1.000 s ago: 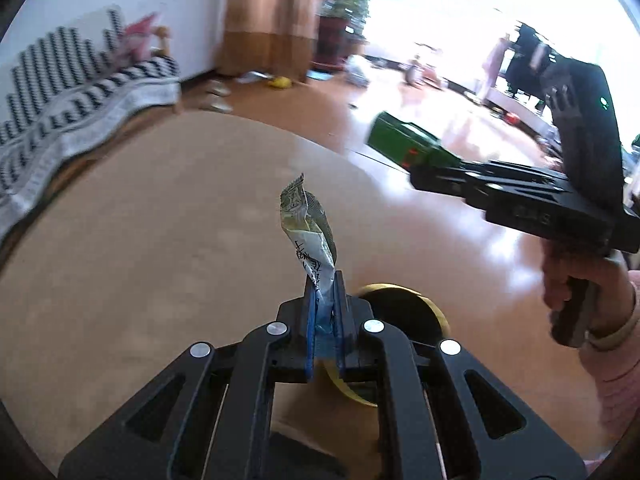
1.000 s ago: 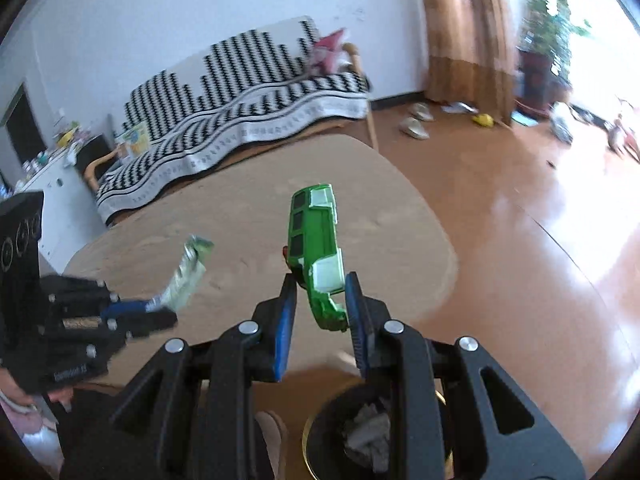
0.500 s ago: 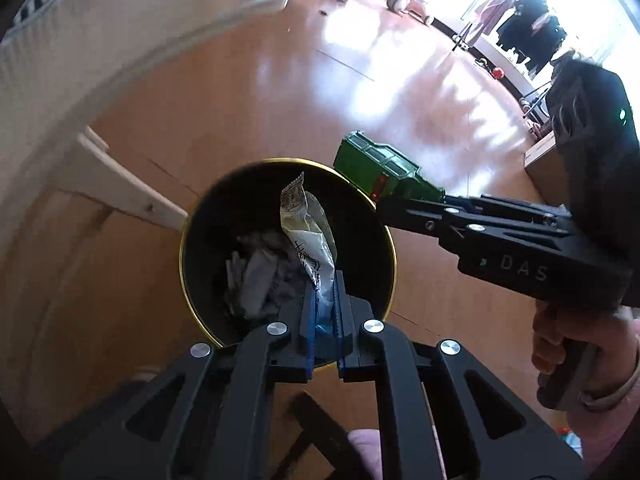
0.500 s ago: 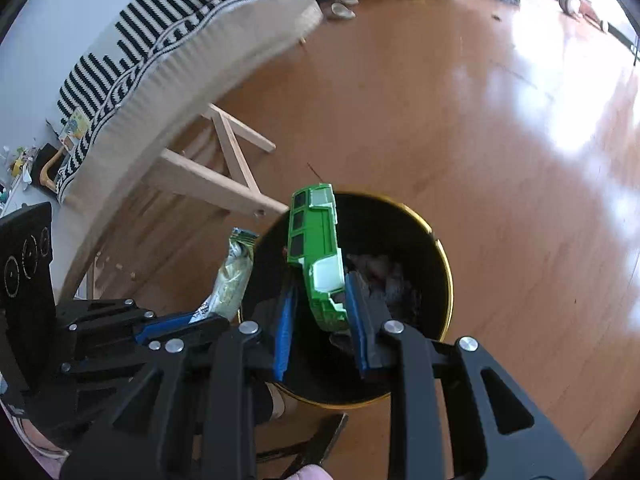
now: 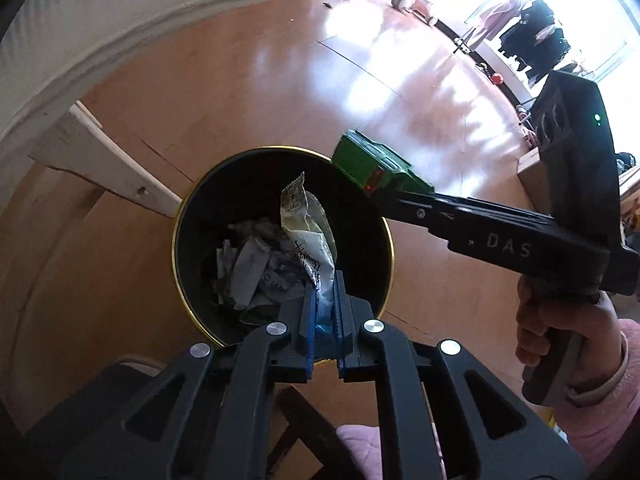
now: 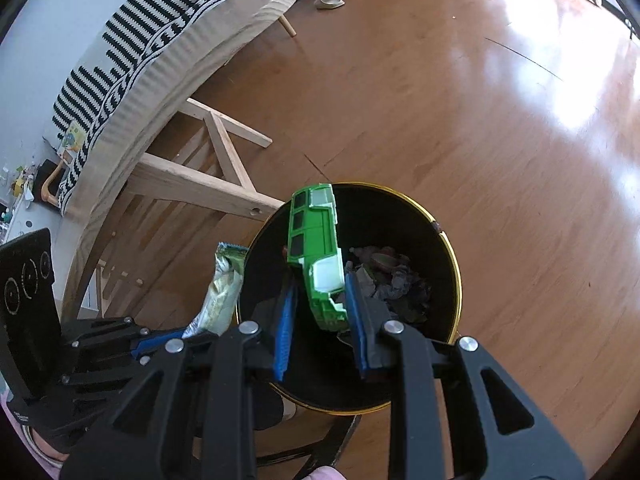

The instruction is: Collect trash

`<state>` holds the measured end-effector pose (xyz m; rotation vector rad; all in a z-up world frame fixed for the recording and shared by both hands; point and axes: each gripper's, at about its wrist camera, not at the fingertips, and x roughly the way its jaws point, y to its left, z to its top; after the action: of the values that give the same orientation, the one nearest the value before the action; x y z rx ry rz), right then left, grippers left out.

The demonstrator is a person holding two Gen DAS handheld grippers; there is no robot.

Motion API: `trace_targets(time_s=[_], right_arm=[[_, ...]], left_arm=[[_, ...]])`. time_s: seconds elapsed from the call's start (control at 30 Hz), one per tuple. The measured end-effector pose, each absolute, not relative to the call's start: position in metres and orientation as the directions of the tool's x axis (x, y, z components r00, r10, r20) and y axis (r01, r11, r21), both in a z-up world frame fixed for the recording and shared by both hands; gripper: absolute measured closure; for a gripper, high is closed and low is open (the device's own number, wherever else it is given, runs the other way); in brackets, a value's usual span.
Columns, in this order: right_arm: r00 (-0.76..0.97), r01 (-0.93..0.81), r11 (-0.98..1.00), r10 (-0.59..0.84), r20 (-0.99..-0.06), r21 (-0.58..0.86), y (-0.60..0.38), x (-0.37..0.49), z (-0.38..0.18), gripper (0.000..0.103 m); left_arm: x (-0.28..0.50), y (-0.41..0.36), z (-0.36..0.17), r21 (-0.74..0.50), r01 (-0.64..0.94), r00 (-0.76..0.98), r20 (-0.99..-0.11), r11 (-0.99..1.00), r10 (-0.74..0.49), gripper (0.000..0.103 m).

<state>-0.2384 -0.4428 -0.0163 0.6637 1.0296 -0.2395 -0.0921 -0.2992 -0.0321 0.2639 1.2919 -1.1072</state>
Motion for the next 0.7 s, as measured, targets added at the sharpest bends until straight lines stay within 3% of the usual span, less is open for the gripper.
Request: trace_targets(time_s=[0.03,0.07,0.1,0.13,0.17,0.2,0.3,0.43,0.47,0.53,0.7], right_arm=[[0.513,0.487,0.772,0.125,-0.849,0.408,-0.446,-0.238,-0.016,0.077],[0.513,0.499,0.754,0.141,-0.847,0.428,-0.449,-0.238,-0.017,0.065],[0.510,0.512,0.740,0.147,-0.848,0.436,-0.451,-0.238,-0.018,0.038],[0.502,0.533,0.729,0.138,-0.854,0.431,-0.454,-0.238,-0.017,0.026],[0.501,0.548,0.726,0.114,-0.858,0.416,-0.456,-0.240,-0.015,0.020],[0.505,0.554,0.728,0.093,-0.858,0.405,-0.458,-0.242,-0.011,0.019],[0.497,0.598,0.719,0.014,-0.868,0.354,-0.465,-0.248,-0.001,0.012],[0.421,0.667,0.744,-0.331,-0.845,0.041,-0.456,-0.240,0.033,0.007],[0.382,0.689,0.719,-0.467,-0.797,-0.091,-0.446,-0.231,0.045,0.007],[0.387,0.688,0.705,-0.557,-0.735,-0.172,-0.431,-0.216,0.060,0.007],[0.605,0.615,0.787,-0.516,-0.606,-0.055,-0.366,-0.139,0.120,0.007]], left_arm=[[-0.093,-0.300,-0.034,-0.405,0.767,-0.133,-0.859,0.497,-0.494,0.094],[-0.095,-0.301,-0.036,-0.407,0.764,-0.145,-0.865,0.502,-0.480,0.091],[-0.095,-0.302,-0.039,-0.409,0.760,-0.157,-0.870,0.506,-0.468,0.070],[-0.095,-0.303,-0.041,-0.409,0.757,-0.161,-0.873,0.511,-0.460,0.030],[-0.096,-0.302,-0.040,-0.389,0.757,-0.135,-0.879,0.524,-0.458,0.015],[-0.095,-0.299,-0.035,-0.366,0.760,-0.085,-0.875,0.537,-0.476,0.007],[-0.092,-0.293,-0.016,-0.358,0.760,-0.026,-0.851,0.542,-0.525,0.007],[-0.080,-0.271,0.034,-0.322,0.748,0.126,-0.790,0.581,-0.601,0.007],[-0.076,-0.262,0.051,-0.299,0.745,0.182,-0.768,0.596,-0.614,0.007],[-0.062,-0.233,0.088,-0.237,0.720,0.330,-0.710,0.652,-0.623,0.006],[-0.014,-0.123,0.157,-0.018,0.387,0.744,-0.585,0.922,-0.324,0.006]])
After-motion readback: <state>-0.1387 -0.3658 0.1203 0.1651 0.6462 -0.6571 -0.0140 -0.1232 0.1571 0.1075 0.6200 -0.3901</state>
